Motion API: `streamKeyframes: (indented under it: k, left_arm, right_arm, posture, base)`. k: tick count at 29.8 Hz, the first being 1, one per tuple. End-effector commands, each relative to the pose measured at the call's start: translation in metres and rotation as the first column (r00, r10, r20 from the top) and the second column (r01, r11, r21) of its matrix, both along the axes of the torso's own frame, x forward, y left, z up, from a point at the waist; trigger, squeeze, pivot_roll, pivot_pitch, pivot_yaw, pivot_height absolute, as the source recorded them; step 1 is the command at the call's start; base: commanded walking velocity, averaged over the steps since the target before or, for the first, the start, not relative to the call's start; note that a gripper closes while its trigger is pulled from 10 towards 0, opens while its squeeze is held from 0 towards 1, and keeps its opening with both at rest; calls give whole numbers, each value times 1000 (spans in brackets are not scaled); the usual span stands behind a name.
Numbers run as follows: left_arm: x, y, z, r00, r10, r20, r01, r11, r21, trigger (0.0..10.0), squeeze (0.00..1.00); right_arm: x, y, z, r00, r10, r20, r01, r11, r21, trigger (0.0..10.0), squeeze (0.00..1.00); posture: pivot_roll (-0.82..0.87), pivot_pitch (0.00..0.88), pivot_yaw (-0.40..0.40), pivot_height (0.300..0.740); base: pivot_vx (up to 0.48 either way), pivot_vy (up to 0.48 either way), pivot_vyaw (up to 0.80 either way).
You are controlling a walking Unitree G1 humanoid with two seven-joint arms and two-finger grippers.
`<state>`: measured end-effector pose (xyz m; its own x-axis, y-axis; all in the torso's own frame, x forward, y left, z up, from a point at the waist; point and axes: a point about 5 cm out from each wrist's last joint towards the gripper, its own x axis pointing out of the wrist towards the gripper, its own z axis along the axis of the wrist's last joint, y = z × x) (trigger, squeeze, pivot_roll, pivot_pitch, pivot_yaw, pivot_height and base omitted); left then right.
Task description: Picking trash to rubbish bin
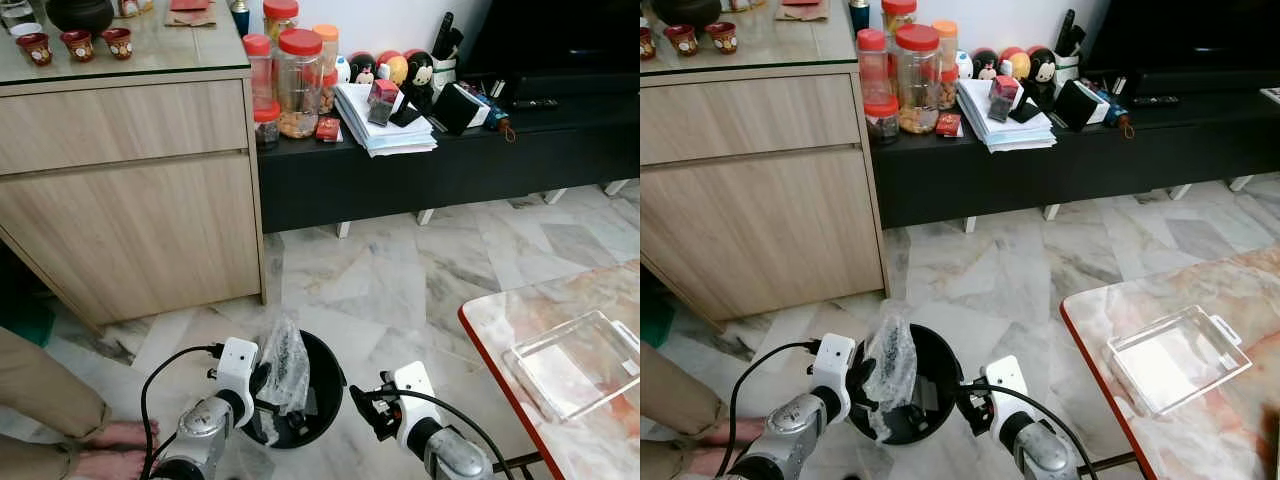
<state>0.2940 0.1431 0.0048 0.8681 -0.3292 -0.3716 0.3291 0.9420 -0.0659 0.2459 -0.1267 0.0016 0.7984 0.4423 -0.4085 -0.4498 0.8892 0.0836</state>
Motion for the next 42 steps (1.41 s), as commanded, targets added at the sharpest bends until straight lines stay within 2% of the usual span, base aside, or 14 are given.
streamKeyframes:
  k: [1, 2, 3, 4, 42]
  left_arm:
    - [-5, -2, -6, 999, 2, -35, -3, 1000, -7, 10000, 0]
    - [-5, -2, -6, 999, 2, -36, -2, 1000, -8, 10000, 0]
    - [-6, -2, -7, 999, 1, -38, -1, 1000, -7, 10000, 435]
    - [-7, -2, -8, 999, 1, -41, -1, 1000, -9, 10000, 1000]
    - [-7, 2, -8, 999, 27, -35, -28, 999, -21, 10000, 1000]
  right_arm:
    - [-3, -2, -1, 1000, -11, -13, 11, 1000, 4, 10000, 0]
    - [-3, -2, -1, 1000, -11, -13, 11, 1000, 4, 10000, 0]
    - [-3, -2, -1, 1000, -11, -13, 11, 1000, 5, 10000, 0]
    - [-3, -2, -1, 1000, -11, -14, 11, 1000, 5, 10000, 0]
    - [-8, -5, -2, 1000, -1, -21, 0, 1000, -10, 10000, 0]
  posture:
    - [72, 201, -115, 740]
    - [72, 201, -115, 740]
    - [71, 204, -116, 740]
    - [71, 204, -116, 740]
    - [71, 213, -133, 740]
  base:
    - [0, 0, 0]
    - [0, 0, 0]
    - [0, 0, 0]
    - [0, 0, 0]
    - [0, 0, 0]
